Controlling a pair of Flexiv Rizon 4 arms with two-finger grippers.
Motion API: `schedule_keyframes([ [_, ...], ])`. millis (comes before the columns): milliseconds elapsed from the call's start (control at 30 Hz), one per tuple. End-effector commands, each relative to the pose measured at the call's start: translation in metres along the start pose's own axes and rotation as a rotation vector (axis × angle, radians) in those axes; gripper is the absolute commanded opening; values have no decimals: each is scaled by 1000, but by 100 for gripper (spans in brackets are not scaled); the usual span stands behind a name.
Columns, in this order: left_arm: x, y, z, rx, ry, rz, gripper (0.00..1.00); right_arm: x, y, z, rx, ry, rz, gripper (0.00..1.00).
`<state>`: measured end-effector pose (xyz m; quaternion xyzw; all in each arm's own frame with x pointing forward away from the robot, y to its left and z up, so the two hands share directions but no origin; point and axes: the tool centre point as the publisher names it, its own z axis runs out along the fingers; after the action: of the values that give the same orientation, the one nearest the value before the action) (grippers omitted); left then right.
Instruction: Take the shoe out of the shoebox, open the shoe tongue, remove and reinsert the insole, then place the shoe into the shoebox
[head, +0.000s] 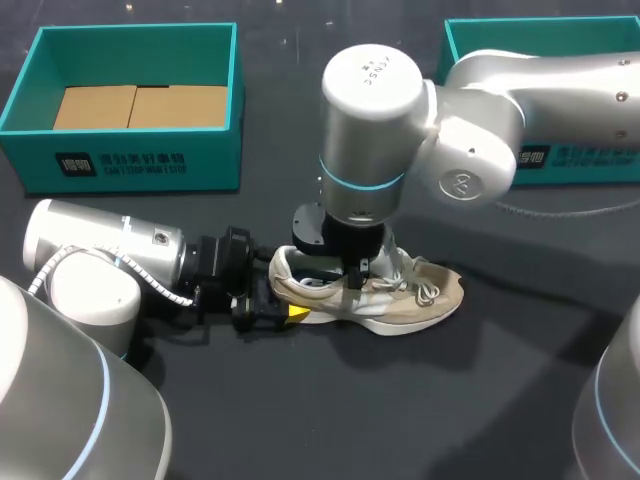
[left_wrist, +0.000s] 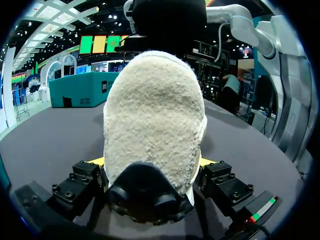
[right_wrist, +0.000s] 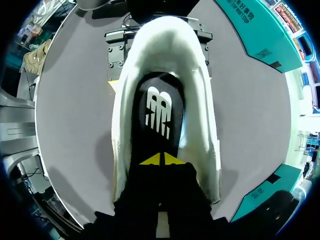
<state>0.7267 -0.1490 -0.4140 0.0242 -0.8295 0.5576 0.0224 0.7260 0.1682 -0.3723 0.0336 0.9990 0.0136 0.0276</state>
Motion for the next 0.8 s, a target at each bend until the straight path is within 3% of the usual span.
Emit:
schedule_keyframes([
  [33,2,4,-1,-2,-1,0,0,1,-12,-3,-14,-6,2,41],
  [433,2,4,-1,-2,-1,0,0,-14,-14,19,-38,37,-3,43],
  [800,2,4,-1,-2,-1,0,0,-9,-7,48,-51,126,23,43],
])
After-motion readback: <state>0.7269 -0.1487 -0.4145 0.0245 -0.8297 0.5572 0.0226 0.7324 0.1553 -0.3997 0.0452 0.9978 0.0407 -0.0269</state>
